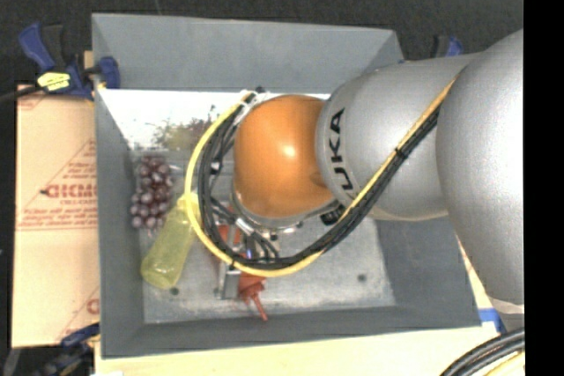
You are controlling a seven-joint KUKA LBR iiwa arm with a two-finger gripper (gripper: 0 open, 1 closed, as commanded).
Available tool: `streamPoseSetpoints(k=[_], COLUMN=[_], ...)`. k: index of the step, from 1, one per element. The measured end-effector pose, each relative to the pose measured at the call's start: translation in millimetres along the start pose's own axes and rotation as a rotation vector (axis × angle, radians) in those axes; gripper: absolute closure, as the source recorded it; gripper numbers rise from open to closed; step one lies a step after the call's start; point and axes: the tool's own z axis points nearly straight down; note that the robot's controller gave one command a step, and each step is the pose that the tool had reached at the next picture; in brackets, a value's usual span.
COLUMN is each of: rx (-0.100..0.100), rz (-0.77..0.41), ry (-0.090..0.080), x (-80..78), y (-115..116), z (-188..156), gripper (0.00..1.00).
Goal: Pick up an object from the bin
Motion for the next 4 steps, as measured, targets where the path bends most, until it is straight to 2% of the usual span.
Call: streamPoseSetpoints(k=[1,2,3,4], rx=[-0.002,-0.007,-0.001,0.001], rz=[0.005,-0.459,-0.400,-0.986], ry=[-0.008,-0.033,-0.012,-0.028], x=[-2.0,-48.8,-47.8,-56.0], y=[-1,47,64,75], z=[-4,80,40,58], gripper=[0.00,0.00,0.00,0.00])
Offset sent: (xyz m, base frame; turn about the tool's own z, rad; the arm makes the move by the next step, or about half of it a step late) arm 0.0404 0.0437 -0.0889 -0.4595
